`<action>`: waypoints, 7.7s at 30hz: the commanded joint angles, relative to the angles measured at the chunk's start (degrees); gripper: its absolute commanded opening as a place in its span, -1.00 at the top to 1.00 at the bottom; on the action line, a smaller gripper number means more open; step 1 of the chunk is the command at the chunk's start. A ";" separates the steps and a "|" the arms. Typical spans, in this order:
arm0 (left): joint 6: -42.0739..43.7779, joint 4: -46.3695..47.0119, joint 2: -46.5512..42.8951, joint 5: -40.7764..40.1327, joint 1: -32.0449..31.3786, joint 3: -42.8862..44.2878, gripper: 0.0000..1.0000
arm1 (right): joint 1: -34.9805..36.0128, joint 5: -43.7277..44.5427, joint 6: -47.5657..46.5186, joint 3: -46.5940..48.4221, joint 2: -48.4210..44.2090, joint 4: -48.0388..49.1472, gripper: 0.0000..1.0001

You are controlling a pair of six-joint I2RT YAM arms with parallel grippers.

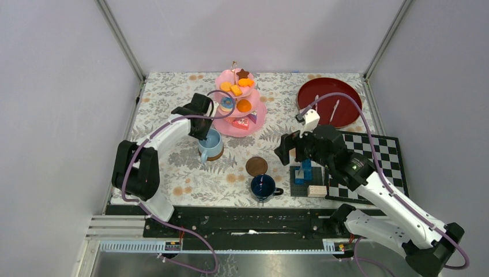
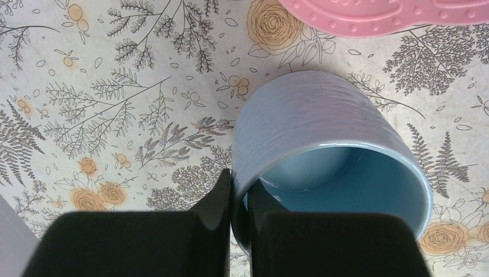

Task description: Serve the afternoon tea

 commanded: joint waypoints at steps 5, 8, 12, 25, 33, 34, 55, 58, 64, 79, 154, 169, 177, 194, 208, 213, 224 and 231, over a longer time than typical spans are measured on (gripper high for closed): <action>-1.98 6.31 -3.39 -1.86 0.80 -1.23 0.18 | 0.01 -1.45 1.45 2.41 3.17 -1.37 -0.97; -2.84 6.98 -5.44 -1.84 0.87 -1.26 -0.04 | 0.00 -1.65 2.25 6.08 8.09 -5.86 -0.97; -3.60 5.69 -8.79 -2.07 0.85 0.33 -0.33 | 2.51 -0.30 4.57 10.65 14.85 -9.84 -0.97; -13.50 9.77 -26.31 3.87 0.85 -0.28 -0.98 | 10.51 3.63 27.90 17.20 39.09 -7.29 -0.23; -12.99 16.06 -32.05 1.82 -2.85 -5.68 -0.98 | 13.76 11.77 36.63 15.00 48.15 -0.90 0.49; -12.23 16.38 -32.20 -0.09 -4.00 -6.08 -0.98 | 13.76 12.63 37.37 14.15 48.53 -0.06 0.51; -12.54 17.49 -33.47 -11.47 -9.25 -9.12 -0.98 | 13.85 17.98 37.05 15.98 59.82 12.08 0.49; -12.66 17.56 -33.28 -11.91 -9.14 -9.15 -0.98 | 13.79 19.87 35.74 16.93 60.72 14.68 0.49; -12.92 17.65 -33.49 -11.63 -8.99 -9.20 -0.98 | 13.53 20.19 32.28 20.17 63.92 18.04 0.45; -18.73 11.26 -34.82 -4.28 -8.99 -6.14 -0.98 | 10.67 17.32 20.44 21.80 54.25 18.20 -0.37; -143.13 7.49 -13.51 -6.89 -56.10 -21.95 -0.26 | -4.52 9.88 12.60 0.68 -7.92 -6.39 -0.99; -139.14 10.98 -11.54 -9.82 -54.03 -22.97 0.85 | -4.52 9.95 12.79 -0.37 -6.49 -5.41 -0.99; -102.85 -12.87 -9.61 -13.01 -45.58 -6.80 1.00 | -4.59 11.07 11.82 0.12 -5.52 -5.40 -0.99; -15.45 -5.68 -8.30 -14.13 -32.55 6.02 1.00 | -4.52 13.90 11.67 1.65 1.22 -4.17 -0.99; -4.84 -3.48 3.69 -1.30 -23.77 15.33 1.00 | -4.54 17.09 12.64 2.58 -0.59 -4.94 -0.99; -8.63 -2.19 5.81 0.08 -23.11 14.99 1.00 | -4.56 20.08 12.36 2.50 -3.01 -5.58 -0.99; -13.17 0.08 7.93 1.20 -22.02 13.69 1.00 | -4.55 20.76 11.50 1.84 -5.81 -5.90 -0.99; -13.54 -0.03 8.72 0.32 -21.45 12.86 1.00 | -4.57 20.64 11.10 1.98 -6.56 -6.10 -0.99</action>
